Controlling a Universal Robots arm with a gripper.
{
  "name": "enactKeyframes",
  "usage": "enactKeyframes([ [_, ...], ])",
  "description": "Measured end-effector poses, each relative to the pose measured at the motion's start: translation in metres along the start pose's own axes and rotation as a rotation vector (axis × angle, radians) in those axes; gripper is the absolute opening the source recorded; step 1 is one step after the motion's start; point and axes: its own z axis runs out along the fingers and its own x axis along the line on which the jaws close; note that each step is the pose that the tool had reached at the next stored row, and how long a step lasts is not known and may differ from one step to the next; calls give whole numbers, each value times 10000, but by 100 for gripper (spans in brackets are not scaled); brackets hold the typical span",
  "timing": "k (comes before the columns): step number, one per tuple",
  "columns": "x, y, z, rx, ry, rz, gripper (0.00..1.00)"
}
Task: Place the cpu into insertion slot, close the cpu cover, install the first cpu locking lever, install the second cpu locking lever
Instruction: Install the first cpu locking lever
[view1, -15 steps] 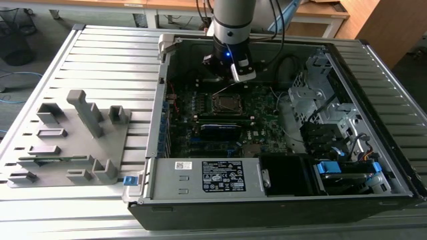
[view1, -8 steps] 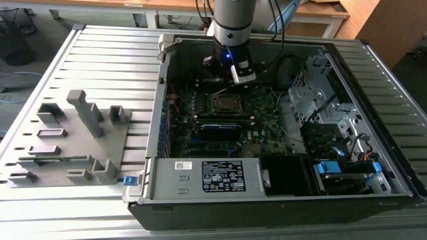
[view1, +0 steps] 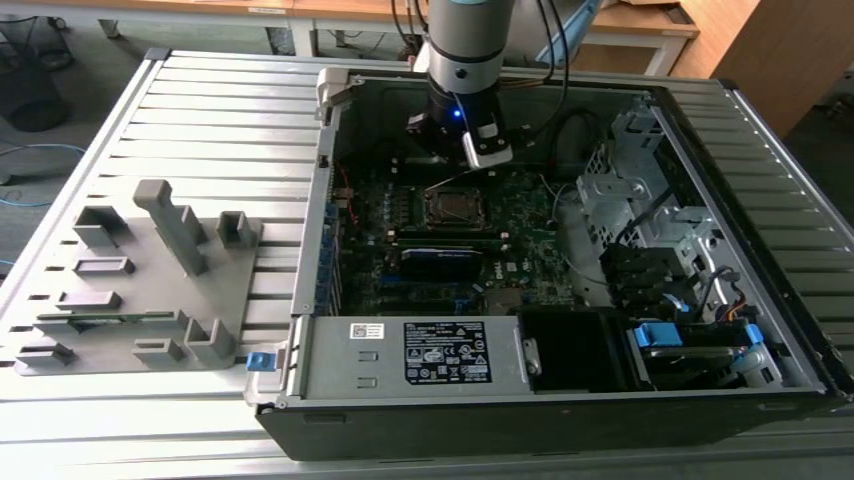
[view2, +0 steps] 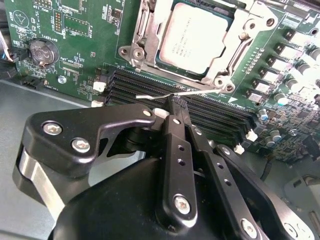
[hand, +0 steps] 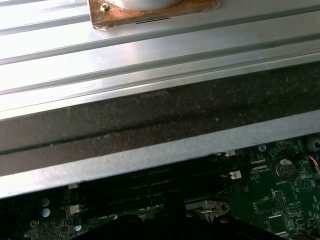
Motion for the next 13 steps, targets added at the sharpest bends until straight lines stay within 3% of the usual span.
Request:
enactKeyframes([
  [13, -25, 0, 27, 17, -3, -1, 10],
])
